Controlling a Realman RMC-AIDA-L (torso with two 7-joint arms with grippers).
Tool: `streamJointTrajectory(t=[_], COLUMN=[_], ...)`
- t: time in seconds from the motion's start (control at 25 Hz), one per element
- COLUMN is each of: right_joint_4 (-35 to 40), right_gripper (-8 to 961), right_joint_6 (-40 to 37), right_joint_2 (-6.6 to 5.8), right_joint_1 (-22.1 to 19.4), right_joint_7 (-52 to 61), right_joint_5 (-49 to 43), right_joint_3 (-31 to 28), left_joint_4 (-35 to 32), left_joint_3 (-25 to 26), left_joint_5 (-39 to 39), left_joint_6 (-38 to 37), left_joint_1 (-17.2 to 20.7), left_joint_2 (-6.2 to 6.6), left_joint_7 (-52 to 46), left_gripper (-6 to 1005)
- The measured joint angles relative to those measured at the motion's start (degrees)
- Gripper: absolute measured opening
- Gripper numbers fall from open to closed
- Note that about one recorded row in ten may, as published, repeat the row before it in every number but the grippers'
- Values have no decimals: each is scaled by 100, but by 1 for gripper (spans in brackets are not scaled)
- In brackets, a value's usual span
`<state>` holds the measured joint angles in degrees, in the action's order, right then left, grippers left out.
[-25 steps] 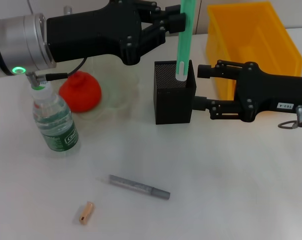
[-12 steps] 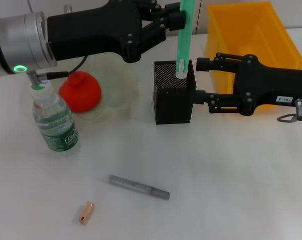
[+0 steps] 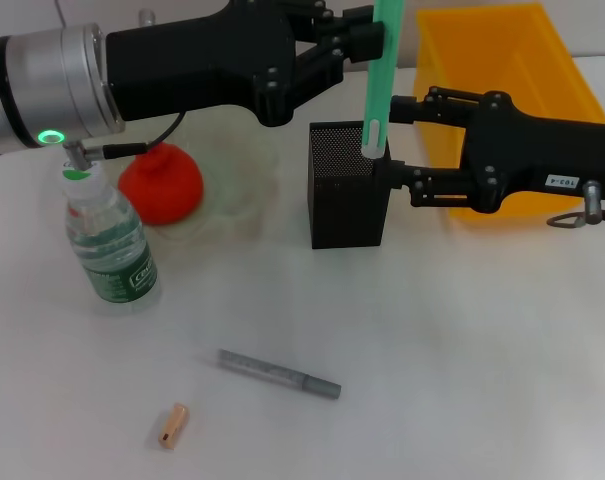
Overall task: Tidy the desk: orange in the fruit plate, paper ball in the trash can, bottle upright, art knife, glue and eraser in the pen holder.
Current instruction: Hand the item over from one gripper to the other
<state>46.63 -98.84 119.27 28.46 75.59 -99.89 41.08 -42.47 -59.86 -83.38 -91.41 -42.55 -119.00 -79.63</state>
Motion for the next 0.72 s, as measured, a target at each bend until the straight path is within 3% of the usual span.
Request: streamJointTrajectory(t=[0.72], right_joint_4=[17], right_gripper=[730], right_joint_6=[-42], right_joint_2=[8], right_joint_1=[19], right_joint_7=[5], right_joint_5=[127], right_joint_3=[146], left_joint_4=[2], left_joint_3=[-68], left_joint_5=[7], left_joint_6=[42], left_joint_1=[35], left_joint_2=[0], left_joint_7=[43], left_gripper=[84])
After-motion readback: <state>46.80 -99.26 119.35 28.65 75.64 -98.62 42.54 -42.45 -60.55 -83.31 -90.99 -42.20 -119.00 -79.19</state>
